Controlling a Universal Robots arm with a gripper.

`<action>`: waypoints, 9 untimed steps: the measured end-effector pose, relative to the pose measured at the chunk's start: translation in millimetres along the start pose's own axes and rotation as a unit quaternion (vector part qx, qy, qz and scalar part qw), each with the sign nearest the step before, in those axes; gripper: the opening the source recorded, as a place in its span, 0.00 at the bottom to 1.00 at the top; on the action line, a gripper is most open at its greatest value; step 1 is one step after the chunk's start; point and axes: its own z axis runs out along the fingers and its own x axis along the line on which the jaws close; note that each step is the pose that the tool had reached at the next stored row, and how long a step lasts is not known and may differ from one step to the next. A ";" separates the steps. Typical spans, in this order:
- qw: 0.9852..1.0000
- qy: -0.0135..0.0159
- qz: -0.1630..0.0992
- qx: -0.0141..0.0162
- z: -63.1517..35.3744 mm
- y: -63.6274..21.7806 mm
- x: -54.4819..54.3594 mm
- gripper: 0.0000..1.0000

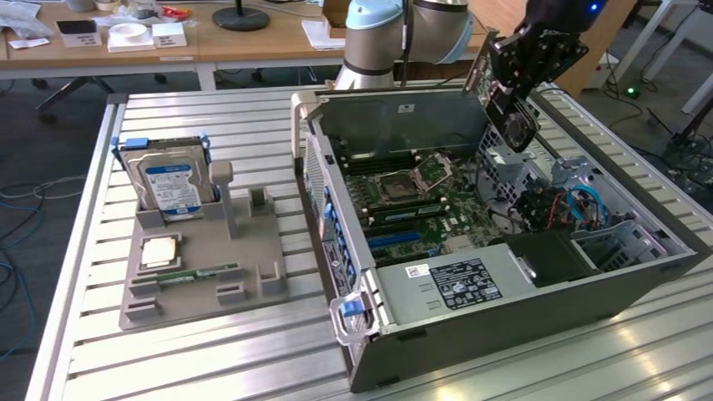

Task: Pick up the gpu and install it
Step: 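Insert the gpu into the slot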

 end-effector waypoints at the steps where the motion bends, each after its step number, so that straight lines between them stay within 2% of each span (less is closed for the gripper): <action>1: 1.000 0.000 -0.001 0.000 0.0 0.0 0.0 0.26; 4: 1.000 0.001 -0.010 0.000 0.0 0.0 0.1 0.26; 9: 0.999 0.005 -0.041 -0.001 0.1 0.0 0.6 0.26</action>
